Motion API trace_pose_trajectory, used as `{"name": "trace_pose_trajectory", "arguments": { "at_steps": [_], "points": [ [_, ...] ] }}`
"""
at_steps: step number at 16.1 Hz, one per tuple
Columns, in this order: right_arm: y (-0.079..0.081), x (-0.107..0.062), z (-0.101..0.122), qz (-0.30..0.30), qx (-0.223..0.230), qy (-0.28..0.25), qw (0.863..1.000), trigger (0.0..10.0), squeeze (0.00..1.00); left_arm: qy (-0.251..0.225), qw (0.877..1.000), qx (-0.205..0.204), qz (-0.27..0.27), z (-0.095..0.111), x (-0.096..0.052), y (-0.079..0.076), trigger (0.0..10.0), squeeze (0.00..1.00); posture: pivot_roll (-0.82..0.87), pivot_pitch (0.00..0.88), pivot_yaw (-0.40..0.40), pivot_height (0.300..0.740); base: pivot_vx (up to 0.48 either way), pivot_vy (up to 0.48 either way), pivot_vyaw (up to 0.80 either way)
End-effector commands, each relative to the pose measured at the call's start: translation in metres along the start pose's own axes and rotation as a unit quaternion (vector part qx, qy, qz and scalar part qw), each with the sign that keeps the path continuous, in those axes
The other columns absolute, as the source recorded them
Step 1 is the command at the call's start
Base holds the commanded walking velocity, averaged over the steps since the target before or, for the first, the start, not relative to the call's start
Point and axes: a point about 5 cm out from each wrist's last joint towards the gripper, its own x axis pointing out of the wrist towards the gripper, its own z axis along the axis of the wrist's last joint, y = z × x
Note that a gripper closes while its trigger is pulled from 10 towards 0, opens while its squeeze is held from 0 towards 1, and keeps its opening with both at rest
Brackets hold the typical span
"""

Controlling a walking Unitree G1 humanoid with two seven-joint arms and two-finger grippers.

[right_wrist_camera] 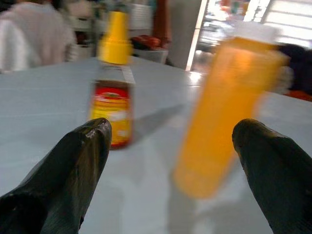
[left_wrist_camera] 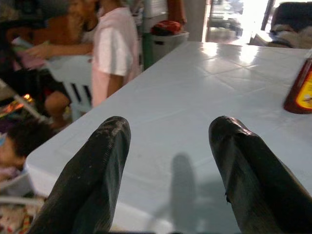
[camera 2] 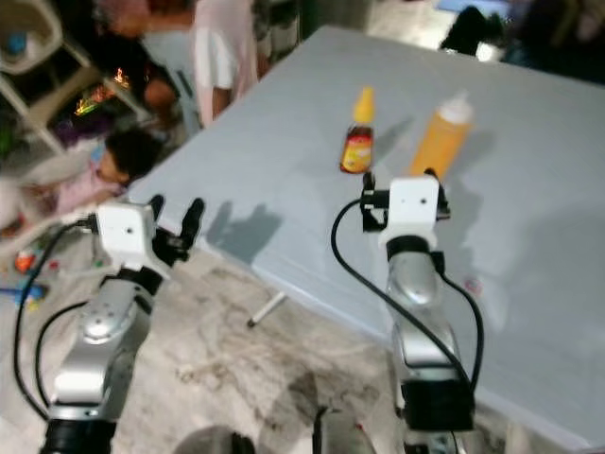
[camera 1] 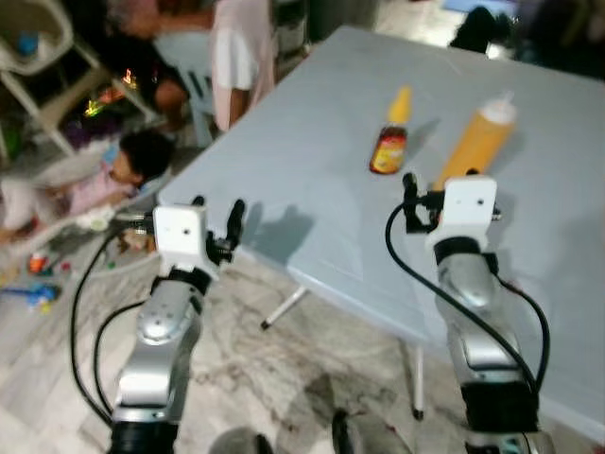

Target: Restocking fridge

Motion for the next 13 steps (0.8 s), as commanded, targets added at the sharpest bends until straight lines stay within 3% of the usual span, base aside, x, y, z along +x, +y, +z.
{"name": "trace_pose_trajectory", "arguments": {
  "at_steps": [1, 13],
  "points": [
    [-0.0042, -0.0002, -0.0039, -0.011, -0.013, 0.008, 1.0, 10.0, 0.0, -0.003, 1.0, -0.003, -0.007, 0.0022, 0.002, -0.0033, 10.0, 0.0, -0.04, 0.093, 0.048, 0.74, 0.0, 0.0, -0.76],
    [-0.0046, -0.0023, -0.0026, -0.019, -0.04, -0.006, 0.999, 10.0, 0.0, -0.002, 1.0, -0.013, -0.01, 0.0016, 0.0008, -0.0053, 10.0, 0.0, -0.05, 0.109, 0.048, 0.74, 0.0, 0.0, -0.75]
  ]
}}
